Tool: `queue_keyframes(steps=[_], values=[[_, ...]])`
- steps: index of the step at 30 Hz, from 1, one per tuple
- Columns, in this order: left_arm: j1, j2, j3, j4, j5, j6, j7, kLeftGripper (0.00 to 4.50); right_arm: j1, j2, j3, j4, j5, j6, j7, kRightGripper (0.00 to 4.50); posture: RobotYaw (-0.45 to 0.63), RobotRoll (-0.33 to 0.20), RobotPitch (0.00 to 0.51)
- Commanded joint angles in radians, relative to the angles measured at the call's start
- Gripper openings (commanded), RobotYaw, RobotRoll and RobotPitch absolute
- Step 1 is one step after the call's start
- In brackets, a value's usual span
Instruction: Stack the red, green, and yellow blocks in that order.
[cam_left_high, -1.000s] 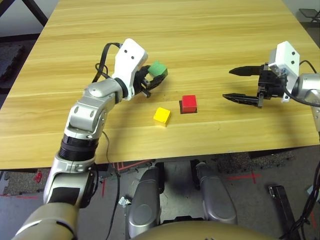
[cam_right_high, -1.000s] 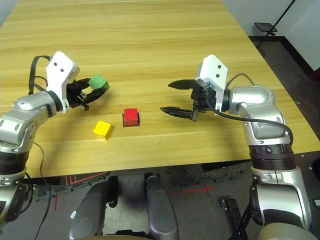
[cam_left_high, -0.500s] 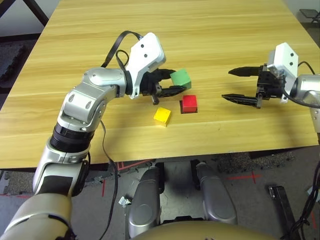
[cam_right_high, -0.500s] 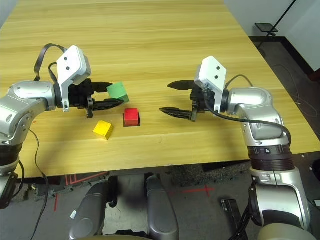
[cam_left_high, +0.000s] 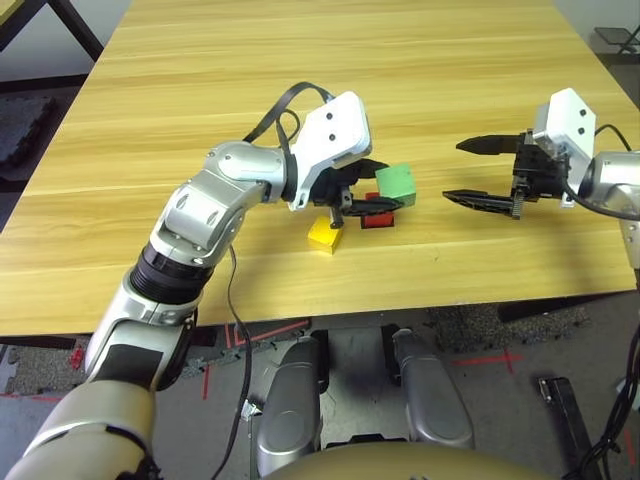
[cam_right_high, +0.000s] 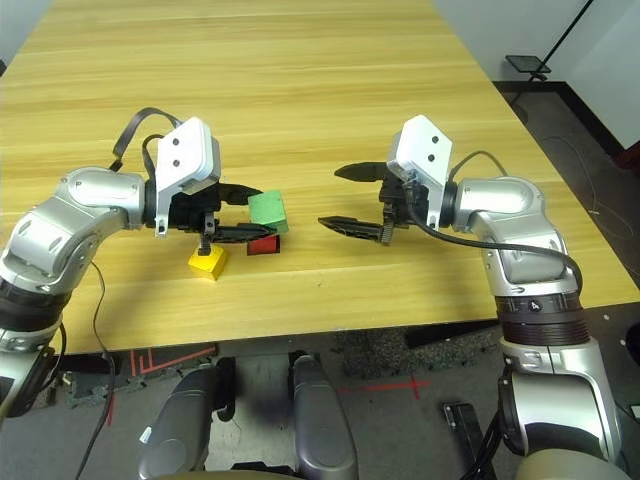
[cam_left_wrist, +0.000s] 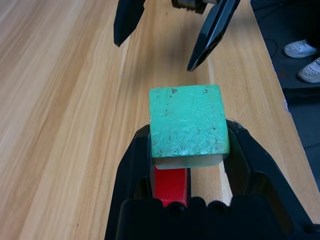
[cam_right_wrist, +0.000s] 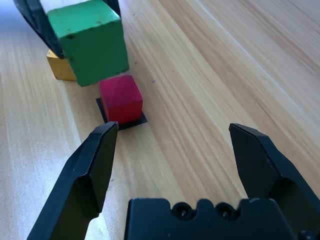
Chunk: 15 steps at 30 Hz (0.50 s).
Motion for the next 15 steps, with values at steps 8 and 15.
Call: queue_keyframes(steps=[8, 15], values=[[-0.004, -0.015, -0.024, 0.062, 0.047, -0.02, -0.014, 2.05, 0.04, -0.008, -0.018, -0.053, 0.023, 0.015, -0.015, 4.5, 0.22, 0.084, 0.223], [-0.003, -0.039, -0.046, 0.125, 0.08, -0.056, -0.026, 2.05, 0.045, -0.01, -0.02, -0.063, 0.029, 0.022, -0.021, 4.5, 0.22, 0.08, 0.226]])
